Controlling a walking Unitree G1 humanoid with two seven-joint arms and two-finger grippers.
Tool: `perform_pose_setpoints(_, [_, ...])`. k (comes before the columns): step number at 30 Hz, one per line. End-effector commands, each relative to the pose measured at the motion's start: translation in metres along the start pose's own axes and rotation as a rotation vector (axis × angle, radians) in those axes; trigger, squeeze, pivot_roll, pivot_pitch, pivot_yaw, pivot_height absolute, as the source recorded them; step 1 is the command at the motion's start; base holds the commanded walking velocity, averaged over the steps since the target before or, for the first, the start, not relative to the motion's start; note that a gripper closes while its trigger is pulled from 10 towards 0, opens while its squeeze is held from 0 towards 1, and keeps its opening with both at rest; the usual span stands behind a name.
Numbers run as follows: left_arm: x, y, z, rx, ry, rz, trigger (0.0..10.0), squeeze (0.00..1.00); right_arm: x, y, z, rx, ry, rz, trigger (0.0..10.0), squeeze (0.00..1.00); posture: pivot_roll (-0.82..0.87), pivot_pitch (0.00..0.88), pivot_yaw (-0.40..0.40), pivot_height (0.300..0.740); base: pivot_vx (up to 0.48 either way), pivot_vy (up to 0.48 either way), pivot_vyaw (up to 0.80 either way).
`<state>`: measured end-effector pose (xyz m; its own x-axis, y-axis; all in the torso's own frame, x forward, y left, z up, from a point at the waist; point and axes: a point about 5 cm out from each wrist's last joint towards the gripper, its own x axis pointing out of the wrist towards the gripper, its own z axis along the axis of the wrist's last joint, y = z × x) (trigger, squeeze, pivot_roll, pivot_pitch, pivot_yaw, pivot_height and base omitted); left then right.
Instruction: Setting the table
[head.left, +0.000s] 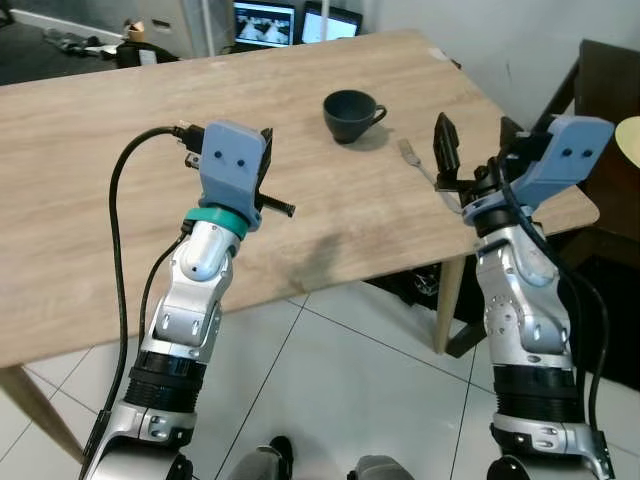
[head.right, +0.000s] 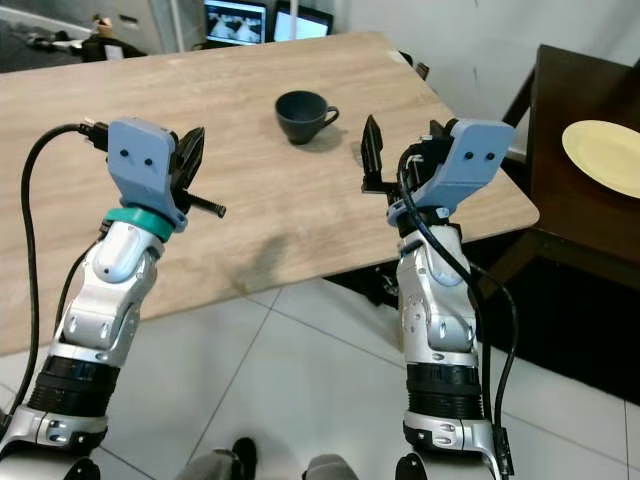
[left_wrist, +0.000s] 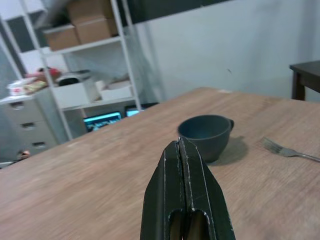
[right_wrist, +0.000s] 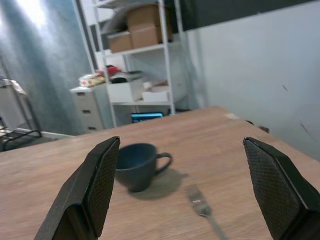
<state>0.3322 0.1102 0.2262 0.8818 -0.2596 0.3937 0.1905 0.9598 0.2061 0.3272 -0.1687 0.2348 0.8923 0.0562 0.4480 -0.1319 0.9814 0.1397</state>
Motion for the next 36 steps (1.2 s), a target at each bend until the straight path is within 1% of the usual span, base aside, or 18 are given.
perform_pose_setpoints(1, [0.001,-0.003,-0.001,0.002,0.001,-0.018,10.0,0.0,-0.002,0.0,-0.001,0.009,-0.002,-0.006,10.0,0.0,-0.11,0.077,0.069,0.74,0.48,0.0,0.0])
perform_pose_setpoints(12, [0.001,-0.008,0.001,0.008,-0.017,-0.041,10.0,0.0,-0.002,-0.001,-0.001,0.009,-0.004,-0.006,10.0,0.0,-0.11,0.075,0.07,0.74,0.41,0.0,0.0])
perform_pose_setpoints(16, [0.0,-0.015,0.004,-0.019,-0.034,-0.087,10.0,0.0,-0.002,-0.001,-0.001,0.001,0.0,-0.004,10.0,0.0,-0.11,0.073,0.07,0.74,0.0,0.0,0.0])
perform_pose_setpoints(18, [0.0,-0.016,0.004,-0.021,-0.034,-0.092,10.0,0.0,-0.002,-0.002,-0.001,-0.002,0.002,-0.003,10.0,0.0,-0.11,0.073,0.07,0.74,0.0,0.0,0.0])
perform_pose_setpoints(20, [-0.001,-0.018,0.005,-0.027,-0.031,-0.119,10.0,0.0,-0.002,-0.002,-0.004,-0.045,0.026,0.019,10.0,0.0,-0.11,0.072,0.072,0.74,0.0,0.0,0.0])
perform_pose_setpoints(21, [-0.001,-0.018,0.005,-0.027,-0.031,-0.119,10.0,0.0,-0.002,-0.002,-0.004,-0.045,0.026,0.019,10.0,0.0,-0.11,0.072,0.072,0.74,0.0,0.0,0.0])
perform_pose_setpoints(22, [-0.002,-0.019,0.005,-0.028,-0.031,-0.129,10.0,0.0,-0.002,-0.003,-0.005,-0.067,0.038,0.031,10.0,0.0,-0.11,0.072,0.072,0.74,0.0,0.0,0.0])
perform_pose_setpoints(23, [-0.004,-0.02,0.004,-0.039,-0.019,-0.163,10.0,0.0,-0.004,-0.007,-0.015,-0.143,0.124,0.08,10.0,0.0,-0.11,0.072,0.072,0.74,0.0,0.0,0.0])
perform_pose_setpoints(24, [-0.004,-0.02,0.004,-0.039,-0.019,-0.163,10.0,0.0,-0.004,-0.007,-0.015,-0.143,0.124,0.08,10.0,0.0,-0.11,0.072,0.072,0.74,0.0,0.0,0.0])
perform_pose_setpoints(26, [-0.006,-0.02,0.004,-0.046,-0.011,-0.192,10.0,0.0,-0.006,-0.01,-0.02,-0.211,0.162,0.123,10.0,0.0,-0.11,0.074,0.073,0.74,0.0,0.0,0.0])
perform_pose_setpoints(27, [-0.011,-0.02,0.003,-0.036,0.003,-0.235,10.0,0.0,-0.007,-0.017,-0.025,-0.273,0.204,0.129,10.0,0.0,-0.1,0.085,0.07,0.74,0.0,0.0,0.0])
perform_pose_setpoints(29, [-0.021,-0.019,0.002,-0.029,0.04,-0.335,10.0,0.0,-0.009,-0.033,-0.033,-0.329,0.304,0.113,10.0,0.0,-0.09,0.09,0.067,0.74,0.0,0.0,0.0])
perform_pose_setpoints(30, [-0.021,-0.019,0.002,-0.029,0.04,-0.335,10.0,0.0,-0.009,-0.033,-0.033,-0.329,0.304,0.113,10.0,0.0,-0.09,0.09,0.067,0.74,0.0,0.0,0.0])
perform_pose_setpoints(31, [-0.024,-0.018,0.002,-0.026,0.049,-0.361,10.0,0.0,-0.009,-0.038,-0.034,-0.34,0.323,0.111,10.0,0.0,-0.09,0.094,0.06,0.74,0.0,0.0,0.0])
perform_pose_setpoints(33, [-0.026,-0.017,0.002,-0.039,0.06,-0.379,10.0,0.0,-0.009,-0.04,-0.035,-0.328,0.343,0.119,10.0,0.0,-0.08,0.1,0.055,0.74,0.0,0.0,0.0])
perform_pose_setpoints(34, [-0.029,-0.016,0.002,-0.038,0.073,-0.42,10.0,0.0,-0.01,-0.044,-0.04,-0.299,0.396,0.133,10.0,0.0,-0.07,0.108,0.048,0.74,0.0,0.0,0.0])
perform_pose_setpoints(35, [-0.029,-0.016,0.002,-0.038,0.073,-0.42,10.0,0.0,-0.01,-0.044,-0.04,-0.299,0.396,0.133,10.0,0.0,-0.07,0.108,0.048,0.74,0.0,0.0,0.0])
perform_pose_setpoints(36, [-0.032,-0.016,0.002,-0.033,0.088,-0.461,10.0,0.0,-0.011,-0.048,-0.045,-0.276,0.45,0.157,10.0,0.0,-0.07,0.109,0.047,0.74,0.0,0.0,0.0])
